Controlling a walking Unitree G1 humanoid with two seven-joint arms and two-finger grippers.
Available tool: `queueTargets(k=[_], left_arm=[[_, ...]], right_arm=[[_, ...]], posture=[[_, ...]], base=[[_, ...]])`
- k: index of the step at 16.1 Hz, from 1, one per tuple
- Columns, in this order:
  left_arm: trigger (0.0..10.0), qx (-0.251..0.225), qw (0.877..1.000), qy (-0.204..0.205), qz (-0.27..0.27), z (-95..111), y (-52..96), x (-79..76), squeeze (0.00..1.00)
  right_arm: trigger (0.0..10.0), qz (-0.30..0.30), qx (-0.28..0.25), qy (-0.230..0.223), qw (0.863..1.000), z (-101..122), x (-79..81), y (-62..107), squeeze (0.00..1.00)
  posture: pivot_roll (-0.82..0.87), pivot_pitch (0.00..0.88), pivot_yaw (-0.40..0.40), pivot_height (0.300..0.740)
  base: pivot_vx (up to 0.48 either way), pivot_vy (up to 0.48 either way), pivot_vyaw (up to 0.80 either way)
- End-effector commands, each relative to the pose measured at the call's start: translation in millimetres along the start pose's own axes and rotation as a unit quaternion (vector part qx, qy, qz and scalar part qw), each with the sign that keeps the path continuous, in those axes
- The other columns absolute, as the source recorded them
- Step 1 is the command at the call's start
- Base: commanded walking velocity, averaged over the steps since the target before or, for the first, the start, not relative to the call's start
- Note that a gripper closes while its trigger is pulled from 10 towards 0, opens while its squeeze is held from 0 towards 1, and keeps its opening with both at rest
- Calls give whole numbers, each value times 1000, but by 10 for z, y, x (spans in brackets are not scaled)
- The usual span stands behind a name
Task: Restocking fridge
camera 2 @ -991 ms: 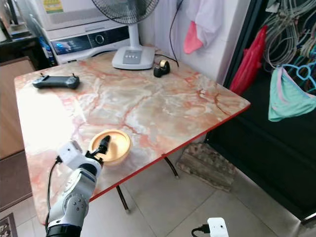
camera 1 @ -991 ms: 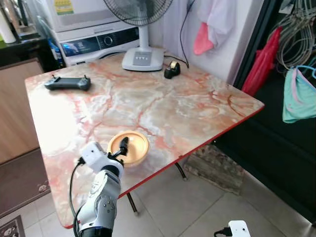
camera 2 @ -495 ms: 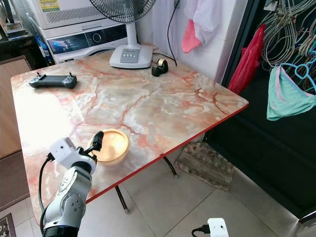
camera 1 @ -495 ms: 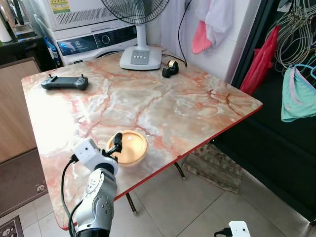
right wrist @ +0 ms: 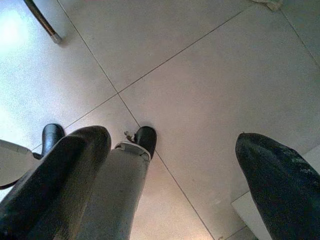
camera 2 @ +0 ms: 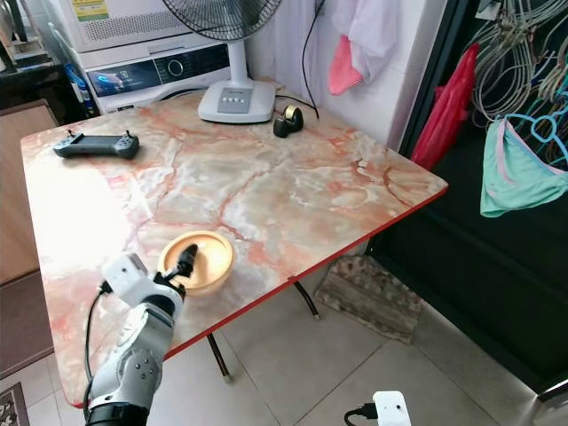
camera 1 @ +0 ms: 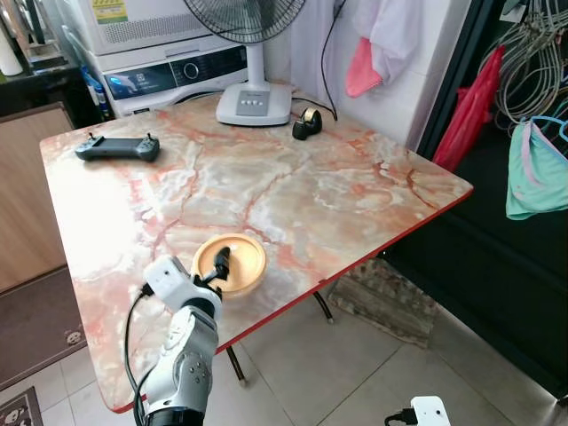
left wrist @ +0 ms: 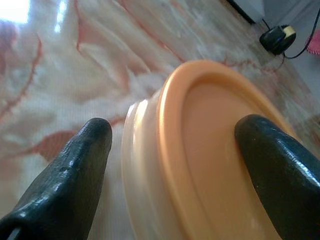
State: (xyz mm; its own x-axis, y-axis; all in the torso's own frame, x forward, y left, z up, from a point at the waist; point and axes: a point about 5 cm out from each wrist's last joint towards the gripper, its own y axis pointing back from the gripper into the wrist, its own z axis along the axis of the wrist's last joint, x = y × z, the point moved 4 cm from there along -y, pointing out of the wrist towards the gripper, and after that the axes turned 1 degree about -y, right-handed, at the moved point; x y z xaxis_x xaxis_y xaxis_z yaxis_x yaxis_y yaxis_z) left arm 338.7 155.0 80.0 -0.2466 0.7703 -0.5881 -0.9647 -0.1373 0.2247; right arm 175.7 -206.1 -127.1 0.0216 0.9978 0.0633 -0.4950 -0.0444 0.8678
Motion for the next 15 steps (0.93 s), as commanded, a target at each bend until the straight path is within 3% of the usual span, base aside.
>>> queueTargets(k=[1, 5, 6, 7, 15], left_arm=[[10000, 27, 999, 27, -11, -193, 21, -149, 0], [10000, 45, 998, 45, -17, -295, -33, -176, 0], [1843, 53, 997, 49, -23, -338, -69, -207, 0], [0, 56, 997, 49, -28, -357, -81, -231, 0], [0, 53, 996, 55, -36, -368, -167, -303, 0]], right_arm=[[10000, -3, -3, -6, 1000, 9, -13, 2, 0], [10000, -6, -4, -6, 1000, 7, -25, 3, 0], [10000, -8, -3, -4, 1000, 5, -29, 4, 0], [10000, -8, -3, -4, 1000, 3, -30, 5, 0], [10000, -9, 3, 9, 1000, -10, -40, 7, 0]], posture=[[45, 0, -26, 740], [39, 0, -34, 740], [35, 0, -35, 740], [32, 0, -35, 740], [22, 0, -37, 740]], base=[[0, 0, 0], [0, 0, 0], [0, 0, 0], [0, 0, 0], [0, 0, 0]])
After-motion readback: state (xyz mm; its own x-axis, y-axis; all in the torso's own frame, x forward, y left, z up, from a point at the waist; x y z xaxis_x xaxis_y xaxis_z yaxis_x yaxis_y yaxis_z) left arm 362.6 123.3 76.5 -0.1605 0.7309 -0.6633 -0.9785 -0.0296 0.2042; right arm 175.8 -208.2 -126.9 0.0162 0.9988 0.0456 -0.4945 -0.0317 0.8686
